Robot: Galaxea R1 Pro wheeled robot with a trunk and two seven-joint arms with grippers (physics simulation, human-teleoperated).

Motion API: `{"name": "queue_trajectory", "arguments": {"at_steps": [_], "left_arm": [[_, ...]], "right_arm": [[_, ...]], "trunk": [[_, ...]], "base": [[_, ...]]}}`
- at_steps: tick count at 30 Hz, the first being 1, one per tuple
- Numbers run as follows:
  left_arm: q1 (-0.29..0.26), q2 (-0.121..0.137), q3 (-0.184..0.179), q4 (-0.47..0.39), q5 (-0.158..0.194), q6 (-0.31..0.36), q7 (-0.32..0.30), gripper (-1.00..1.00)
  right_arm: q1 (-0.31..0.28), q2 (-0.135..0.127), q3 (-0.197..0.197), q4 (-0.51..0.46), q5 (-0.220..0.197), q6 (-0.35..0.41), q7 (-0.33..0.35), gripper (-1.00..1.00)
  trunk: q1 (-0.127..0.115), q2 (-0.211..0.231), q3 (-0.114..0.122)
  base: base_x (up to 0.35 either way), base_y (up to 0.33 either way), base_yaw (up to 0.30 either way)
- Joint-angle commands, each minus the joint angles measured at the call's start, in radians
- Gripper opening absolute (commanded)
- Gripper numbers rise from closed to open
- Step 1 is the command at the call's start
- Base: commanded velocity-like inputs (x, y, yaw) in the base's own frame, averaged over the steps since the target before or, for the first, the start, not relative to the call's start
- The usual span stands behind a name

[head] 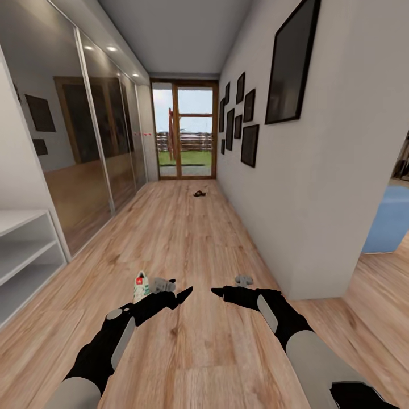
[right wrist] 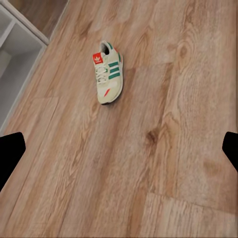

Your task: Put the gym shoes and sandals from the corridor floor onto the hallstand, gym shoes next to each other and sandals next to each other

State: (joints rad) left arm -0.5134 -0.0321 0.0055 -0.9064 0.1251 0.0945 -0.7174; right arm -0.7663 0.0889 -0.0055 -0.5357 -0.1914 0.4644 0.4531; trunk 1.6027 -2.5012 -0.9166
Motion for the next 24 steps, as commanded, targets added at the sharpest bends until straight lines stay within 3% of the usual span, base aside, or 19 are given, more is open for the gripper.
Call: {"name": "queue_trajectory", "arguments": {"at_steps": [1, 24], "left_arm": [[0.000, 0.000, 0.001, 0.000, 0.010, 0.010, -0.004, 1.00], [0.000, 0.000, 0.000, 0.000, 0.010, 0.010, -0.004, 1.00]], "right_arm": [[0.000, 0.000, -0.001, -0.001, -0.007, 0.008, -0.001, 1.00], [0.000, 0.001, 0.000, -0.003, -0.008, 0.008, -0.002, 1.00]], "trunk": [[0.000, 0.000, -0.001], [0.000, 0.000, -0.001]], "base": [[0.348, -0.012, 0.000], [0.348, -0.001, 0.000]]}}
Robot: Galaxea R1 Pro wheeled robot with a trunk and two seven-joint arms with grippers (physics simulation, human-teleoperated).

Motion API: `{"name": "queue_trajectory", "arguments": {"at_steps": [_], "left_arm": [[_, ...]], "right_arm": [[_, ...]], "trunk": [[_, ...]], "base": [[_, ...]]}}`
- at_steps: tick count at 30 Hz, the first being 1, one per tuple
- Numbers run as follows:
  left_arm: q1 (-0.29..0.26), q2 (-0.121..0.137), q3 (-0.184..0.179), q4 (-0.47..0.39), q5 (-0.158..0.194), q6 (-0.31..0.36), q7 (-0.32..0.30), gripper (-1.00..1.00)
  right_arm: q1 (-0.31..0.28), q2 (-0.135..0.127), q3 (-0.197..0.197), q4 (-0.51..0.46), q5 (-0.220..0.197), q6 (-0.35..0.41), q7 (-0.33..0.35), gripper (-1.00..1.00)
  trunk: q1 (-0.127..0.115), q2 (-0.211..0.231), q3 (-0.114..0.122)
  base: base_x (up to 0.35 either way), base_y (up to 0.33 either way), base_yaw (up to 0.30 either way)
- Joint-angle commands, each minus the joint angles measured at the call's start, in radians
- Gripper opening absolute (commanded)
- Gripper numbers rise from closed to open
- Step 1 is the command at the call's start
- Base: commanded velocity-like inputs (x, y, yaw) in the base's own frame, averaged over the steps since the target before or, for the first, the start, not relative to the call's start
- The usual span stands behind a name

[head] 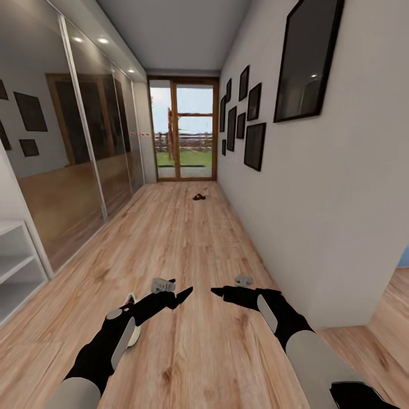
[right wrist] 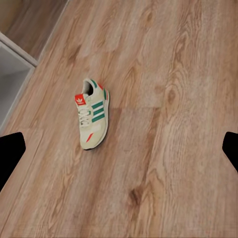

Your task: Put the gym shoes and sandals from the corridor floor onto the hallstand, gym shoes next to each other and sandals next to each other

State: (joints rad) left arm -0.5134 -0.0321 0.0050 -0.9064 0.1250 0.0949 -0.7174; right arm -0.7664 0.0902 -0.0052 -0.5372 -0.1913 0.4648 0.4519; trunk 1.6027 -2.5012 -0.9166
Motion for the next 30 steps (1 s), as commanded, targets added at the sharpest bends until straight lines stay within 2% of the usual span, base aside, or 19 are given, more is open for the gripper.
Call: {"name": "queue_trajectory", "arguments": {"at_steps": [1, 22, 30], "left_arm": [[0.000, 0.000, 0.001, 0.000, 0.010, 0.010, -0.004, 1.00], [0.000, 0.000, 0.002, 0.000, 0.010, 0.011, -0.004, 1.00], [0.000, 0.000, 0.001, 0.000, 0.010, 0.011, -0.004, 1.00]], "right_arm": [[0.000, 0.000, -0.001, -0.001, -0.008, 0.008, -0.001, 1.00], [-0.001, 0.000, 0.000, 0.000, -0.007, 0.008, -0.001, 1.00], [0.000, 0.000, 0.001, 0.000, -0.007, 0.008, -0.001, 1.00]], "trunk": [[0.000, 0.000, -0.001], [0.000, 0.000, -0.001], [0.000, 0.000, -0.001]], "base": [[0.348, 0.000, 0.000], [0.349, 0.000, 0.000], [0.348, -0.082, 0.000]]}}
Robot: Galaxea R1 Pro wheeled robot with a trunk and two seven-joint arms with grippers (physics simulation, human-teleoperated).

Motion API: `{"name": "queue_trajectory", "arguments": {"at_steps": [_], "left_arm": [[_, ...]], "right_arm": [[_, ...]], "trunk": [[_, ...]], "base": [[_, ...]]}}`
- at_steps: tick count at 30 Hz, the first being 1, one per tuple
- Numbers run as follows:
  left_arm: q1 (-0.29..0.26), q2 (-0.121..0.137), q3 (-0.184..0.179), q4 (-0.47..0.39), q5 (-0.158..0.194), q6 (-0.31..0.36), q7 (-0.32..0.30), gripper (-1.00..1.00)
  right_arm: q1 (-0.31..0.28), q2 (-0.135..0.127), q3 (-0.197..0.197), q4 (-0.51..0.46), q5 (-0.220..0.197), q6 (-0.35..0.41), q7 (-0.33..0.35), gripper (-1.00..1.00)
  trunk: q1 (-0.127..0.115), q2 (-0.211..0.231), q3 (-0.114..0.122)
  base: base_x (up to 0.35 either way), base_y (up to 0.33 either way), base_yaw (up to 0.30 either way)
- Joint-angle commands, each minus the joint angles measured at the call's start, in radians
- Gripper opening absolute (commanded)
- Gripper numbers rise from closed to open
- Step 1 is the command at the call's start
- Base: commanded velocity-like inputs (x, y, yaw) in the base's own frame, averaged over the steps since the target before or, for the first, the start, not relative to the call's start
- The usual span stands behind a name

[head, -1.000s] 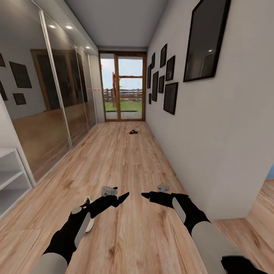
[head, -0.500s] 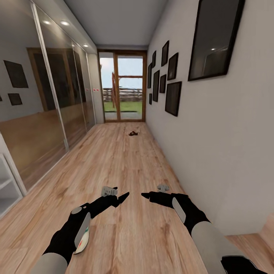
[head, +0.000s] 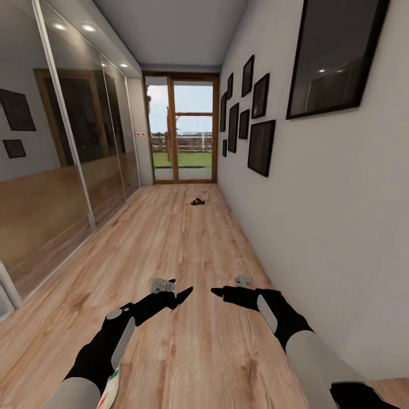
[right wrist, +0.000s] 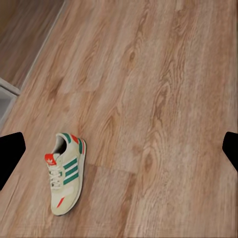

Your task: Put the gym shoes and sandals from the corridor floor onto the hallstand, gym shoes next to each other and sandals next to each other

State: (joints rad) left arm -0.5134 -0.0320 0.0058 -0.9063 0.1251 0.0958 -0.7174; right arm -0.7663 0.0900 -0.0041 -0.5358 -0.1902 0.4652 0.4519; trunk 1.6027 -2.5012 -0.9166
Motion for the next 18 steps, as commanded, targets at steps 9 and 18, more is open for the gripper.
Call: {"name": "queue_trajectory", "arguments": {"at_steps": [9, 18], "left_arm": [[0.000, 0.000, 0.001, 0.000, 0.010, 0.010, -0.004, 1.00], [0.000, 0.000, 0.002, 0.000, 0.010, 0.010, -0.004, 1.00]], "right_arm": [[0.000, 0.000, -0.001, -0.001, -0.008, 0.007, -0.001, 1.00], [0.000, 0.000, 0.000, -0.001, -0.008, 0.007, -0.001, 1.00]], "trunk": [[0.000, 0.000, -0.001], [0.000, 0.000, -0.001]], "base": [[0.349, -0.136, 0.000], [0.349, -0.121, 0.006]]}}
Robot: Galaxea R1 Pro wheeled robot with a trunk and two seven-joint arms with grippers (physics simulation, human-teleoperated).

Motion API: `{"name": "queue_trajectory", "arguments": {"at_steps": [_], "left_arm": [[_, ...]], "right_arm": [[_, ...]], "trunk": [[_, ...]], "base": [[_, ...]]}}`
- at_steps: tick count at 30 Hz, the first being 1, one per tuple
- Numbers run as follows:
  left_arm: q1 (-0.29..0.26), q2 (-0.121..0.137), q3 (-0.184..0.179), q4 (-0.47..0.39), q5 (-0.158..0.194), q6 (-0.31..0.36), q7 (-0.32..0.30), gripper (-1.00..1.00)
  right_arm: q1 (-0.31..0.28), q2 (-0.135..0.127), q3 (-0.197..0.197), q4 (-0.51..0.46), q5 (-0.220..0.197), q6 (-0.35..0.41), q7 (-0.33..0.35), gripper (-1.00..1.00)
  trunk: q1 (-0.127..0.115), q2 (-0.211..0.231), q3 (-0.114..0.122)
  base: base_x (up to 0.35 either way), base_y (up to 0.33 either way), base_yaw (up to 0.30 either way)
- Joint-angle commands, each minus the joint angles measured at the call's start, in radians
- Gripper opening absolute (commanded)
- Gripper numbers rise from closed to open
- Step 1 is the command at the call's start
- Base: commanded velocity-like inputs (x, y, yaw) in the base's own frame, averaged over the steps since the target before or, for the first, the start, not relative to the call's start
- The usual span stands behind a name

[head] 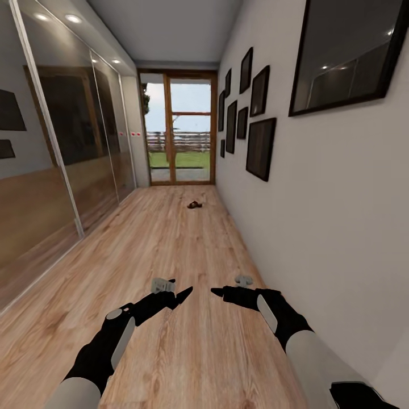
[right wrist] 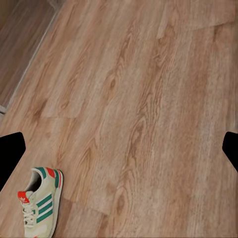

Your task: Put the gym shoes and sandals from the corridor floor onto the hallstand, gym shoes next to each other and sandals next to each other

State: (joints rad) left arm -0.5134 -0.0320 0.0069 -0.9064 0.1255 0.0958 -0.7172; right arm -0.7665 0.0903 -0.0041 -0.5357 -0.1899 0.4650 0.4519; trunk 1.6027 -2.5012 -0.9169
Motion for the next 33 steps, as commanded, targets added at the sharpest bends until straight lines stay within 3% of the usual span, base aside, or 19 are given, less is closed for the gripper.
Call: {"name": "queue_trajectory", "arguments": {"at_steps": [1, 14, 33], "left_arm": [[0.000, 0.000, 0.001, 0.000, 0.010, 0.010, -0.004, 1.00], [0.000, 0.000, 0.001, 0.000, 0.011, 0.010, -0.004, 1.00], [0.000, 0.000, 0.002, 0.000, 0.011, 0.010, -0.004, 1.00]], "right_arm": [[0.000, 0.000, 0.000, -0.001, -0.008, 0.008, -0.001, 1.00], [0.000, 0.000, 0.000, -0.001, -0.008, 0.008, -0.001, 1.00], [0.000, -0.001, 0.000, -0.001, -0.008, 0.008, -0.001, 1.00]], "trunk": [[0.000, 0.000, -0.001], [0.000, 0.000, -0.010], [0.000, 0.000, -0.011]], "base": [[0.349, -0.093, 0.054], [0.349, -0.083, 0.167], [0.349, -0.008, 0.010]]}}
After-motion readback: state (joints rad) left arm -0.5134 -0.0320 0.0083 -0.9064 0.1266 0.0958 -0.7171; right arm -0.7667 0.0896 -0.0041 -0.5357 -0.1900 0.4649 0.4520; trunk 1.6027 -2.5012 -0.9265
